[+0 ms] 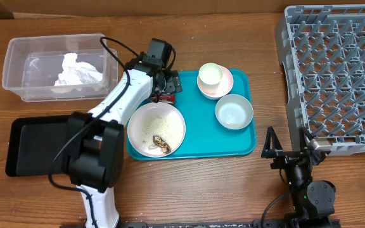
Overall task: Sort waste into correct bins and load items into the dishwasher
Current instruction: 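Reach the left gripper to the red snack wrapper and grasp it, then carry the red wrapper left and release it into the clear bin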
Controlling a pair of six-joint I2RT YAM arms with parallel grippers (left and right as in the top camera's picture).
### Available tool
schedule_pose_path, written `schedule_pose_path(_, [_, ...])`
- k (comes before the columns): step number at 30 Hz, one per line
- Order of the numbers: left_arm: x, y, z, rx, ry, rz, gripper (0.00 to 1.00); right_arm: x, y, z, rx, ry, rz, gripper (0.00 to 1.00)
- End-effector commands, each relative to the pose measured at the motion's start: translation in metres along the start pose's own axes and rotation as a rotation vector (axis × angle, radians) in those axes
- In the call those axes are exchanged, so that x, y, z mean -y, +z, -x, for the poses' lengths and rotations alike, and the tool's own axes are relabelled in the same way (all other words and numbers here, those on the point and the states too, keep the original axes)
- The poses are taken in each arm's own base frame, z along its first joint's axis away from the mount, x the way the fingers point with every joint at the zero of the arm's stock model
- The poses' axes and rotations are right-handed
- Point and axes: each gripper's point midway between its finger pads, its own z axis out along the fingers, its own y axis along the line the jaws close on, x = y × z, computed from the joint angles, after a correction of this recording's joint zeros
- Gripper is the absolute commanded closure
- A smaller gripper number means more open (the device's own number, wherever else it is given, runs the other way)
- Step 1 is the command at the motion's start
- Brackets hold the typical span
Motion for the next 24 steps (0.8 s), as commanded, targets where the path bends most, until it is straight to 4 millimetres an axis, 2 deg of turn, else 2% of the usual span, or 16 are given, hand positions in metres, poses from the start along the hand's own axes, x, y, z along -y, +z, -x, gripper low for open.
schedule_pose_path(1, [-0.006, 0.015, 0.001, -0.002, -0.03, 0.041, 0.08, 0.003, 0.0, -0.002, 0.004, -0.007, -0.009, 0.0])
schedule_pose_path(3, [-0.008, 0.02, -0.001, -0.012, -0.033, 0.047, 0.12, 0.003, 0.0, -0.002, 0.004, -0.007, -0.009, 0.0])
schedule_pose_path(7, [-0.008, 0.028, -0.003, -0.015, -0.032, 0.053, 0.12, 0.003, 0.0, -0.002, 0.004, -0.007, -0.009, 0.0])
schedule_pose_path(8, [-0.008, 0.028, -0.002, -0.014, -0.032, 0.052, 0.15, 0.003, 0.0, -0.002, 0.004, -0.007, -0.009, 0.0])
schedule_pose_path(9, [-0.008, 0.028, -0.002, -0.012, -0.032, 0.051, 0.19, 0.003, 0.0, -0.002, 0.004, -0.007, -0.009, 0.0])
schedule_pose_path(15, [-0.006, 0.028, 0.0, -0.003, -0.033, 0.044, 0.62, 0.003, 0.0, -0.002, 0.004, -0.007, -0.009, 0.0])
schedule_pose_path(20, [-0.004, 0.028, -0.001, -0.014, -0.032, 0.029, 0.93, 0.003, 0.0, -0.002, 0.004, -0.007, -0.009, 0.0])
schedule_pose_path(21, [-0.002, 0.028, -0.002, -0.018, -0.032, 0.022, 0.96, 0.003, 0.0, -0.002, 0.004, -0.007, -0.009, 0.0])
schedule_pose_path(24, [0.0, 0.022, 0.002, -0.02, -0.035, 0.01, 0.96, 0.003, 0.0, -0.002, 0.004, -0.007, -0.009, 0.0])
